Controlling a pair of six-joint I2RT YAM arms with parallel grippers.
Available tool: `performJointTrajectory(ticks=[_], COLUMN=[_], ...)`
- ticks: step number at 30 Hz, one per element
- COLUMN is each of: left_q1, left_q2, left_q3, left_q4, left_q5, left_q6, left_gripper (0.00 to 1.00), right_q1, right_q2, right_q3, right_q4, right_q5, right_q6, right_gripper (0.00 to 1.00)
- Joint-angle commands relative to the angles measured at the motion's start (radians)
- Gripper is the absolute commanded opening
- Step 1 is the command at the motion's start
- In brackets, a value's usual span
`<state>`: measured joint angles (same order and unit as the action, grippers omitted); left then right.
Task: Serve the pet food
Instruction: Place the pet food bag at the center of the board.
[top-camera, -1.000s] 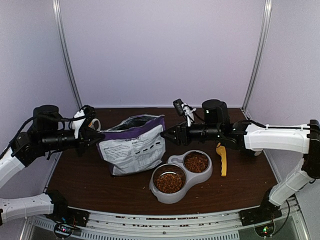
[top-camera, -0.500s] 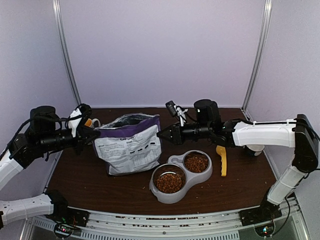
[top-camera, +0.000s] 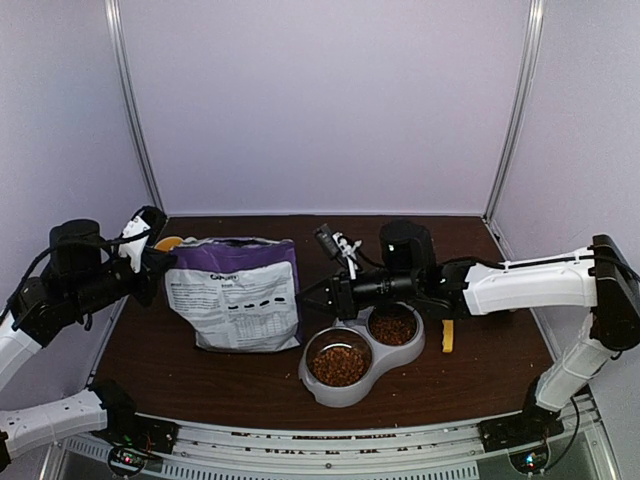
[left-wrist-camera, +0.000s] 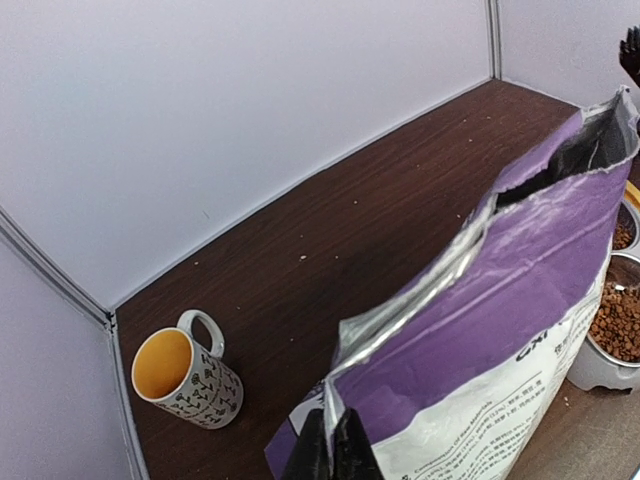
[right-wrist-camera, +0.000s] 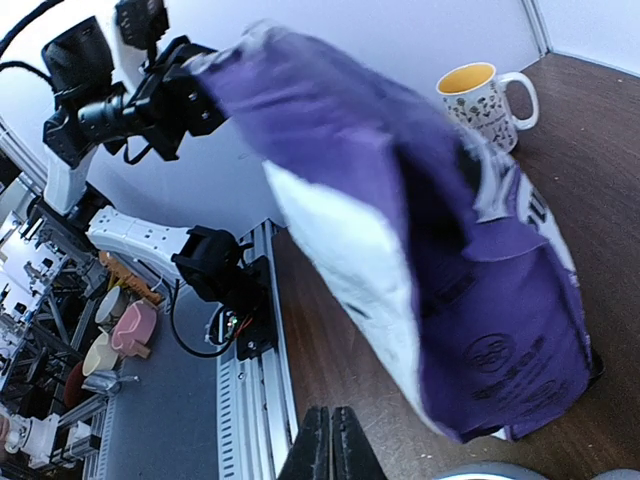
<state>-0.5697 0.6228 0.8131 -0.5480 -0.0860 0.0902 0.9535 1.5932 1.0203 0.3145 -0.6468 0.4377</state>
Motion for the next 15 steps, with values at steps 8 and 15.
performJointTrajectory(ticks=[8, 15], left_q1=[0.015, 0.015], left_q2=[-0.027, -0.016], left_q3=[0.02, 0.023], left_q4=[0.158, 0.154], left_q5=[-0.015, 0.023], left_q6=[-0.005, -0.001], left_gripper=[0.0, 0.0], right_q1=[0.025, -0.037], right_q2=[-0.107, -0.106], right_q3=[0.072, 0.166], right_q4=[-0.149, -0.295], right_q5=[0.098, 0.101], right_q6=[-0.105, -0.206], right_gripper=[0.0, 0.22])
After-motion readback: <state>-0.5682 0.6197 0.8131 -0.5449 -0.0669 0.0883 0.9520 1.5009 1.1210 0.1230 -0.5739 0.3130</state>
